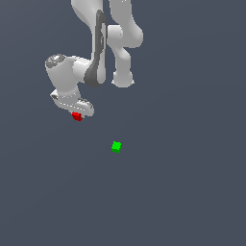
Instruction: Stack the red cube on top of the green cube.
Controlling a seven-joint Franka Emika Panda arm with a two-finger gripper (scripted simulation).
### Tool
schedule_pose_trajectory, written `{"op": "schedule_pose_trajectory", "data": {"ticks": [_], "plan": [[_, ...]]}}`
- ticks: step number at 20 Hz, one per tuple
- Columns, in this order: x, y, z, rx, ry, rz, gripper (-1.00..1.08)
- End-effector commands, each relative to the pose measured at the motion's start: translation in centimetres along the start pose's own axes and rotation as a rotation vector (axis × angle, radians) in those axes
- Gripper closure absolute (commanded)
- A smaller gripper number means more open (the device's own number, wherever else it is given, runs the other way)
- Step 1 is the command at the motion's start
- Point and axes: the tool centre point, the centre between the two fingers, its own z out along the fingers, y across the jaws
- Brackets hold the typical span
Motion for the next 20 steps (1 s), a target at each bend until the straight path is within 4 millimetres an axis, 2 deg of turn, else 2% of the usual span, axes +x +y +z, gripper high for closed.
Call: {"op": "schedule_pose_trajectory", "data": {"ticks": [1, 6, 10, 15, 20], "plan": [[0.0, 0.0, -0.2, 0.0, 0.0, -0.001, 1.08], [0.1, -0.6, 0.1, 0.0, 0.0, -0.001, 1.08], [0.5, -2.3, 0.4, 0.0, 0.0, 0.0, 1.08], [1.2, -6.0, 1.3, 0.001, 0.0, 0.0, 1.08], [2.4, -11.3, 2.6, 0.002, 0.0, 0.0, 1.08]]}}
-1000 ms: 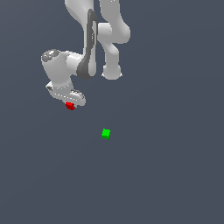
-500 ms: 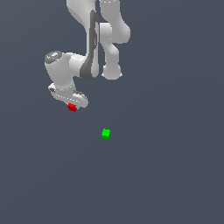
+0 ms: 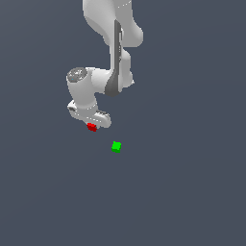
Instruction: Stack the red cube on top of the green cube.
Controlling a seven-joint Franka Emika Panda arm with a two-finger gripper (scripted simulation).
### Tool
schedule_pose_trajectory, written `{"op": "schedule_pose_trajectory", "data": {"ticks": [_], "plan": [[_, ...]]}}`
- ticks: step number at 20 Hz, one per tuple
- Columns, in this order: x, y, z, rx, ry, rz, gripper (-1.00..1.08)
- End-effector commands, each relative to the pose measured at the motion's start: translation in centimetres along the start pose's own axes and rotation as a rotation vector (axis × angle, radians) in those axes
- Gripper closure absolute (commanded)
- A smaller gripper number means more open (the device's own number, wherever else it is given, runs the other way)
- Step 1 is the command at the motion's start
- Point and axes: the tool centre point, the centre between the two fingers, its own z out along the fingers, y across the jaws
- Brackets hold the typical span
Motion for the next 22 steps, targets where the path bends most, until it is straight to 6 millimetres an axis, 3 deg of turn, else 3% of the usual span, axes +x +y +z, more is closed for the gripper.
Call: {"op": "schedule_pose_trajectory", "data": {"ticks": [1, 6, 10, 15, 20, 21, 22], "plan": [[0.6, -2.9, 0.7, 0.0, 0.001, 0.0, 1.08], [1.9, -8.1, 1.9, 0.0, 0.001, 0.0, 1.08], [2.7, -11.2, 2.7, 0.0, 0.001, 0.0, 1.08], [3.3, -13.3, 3.2, 0.0, 0.0, -0.001, 1.08], [3.5, -14.0, 3.4, 0.0, 0.0, -0.001, 1.08], [3.5, -14.0, 3.4, 0.0, 0.0, -0.001, -0.92], [3.5, -14.0, 3.4, 0.0, 0.0, -0.001, -0.92]]}}
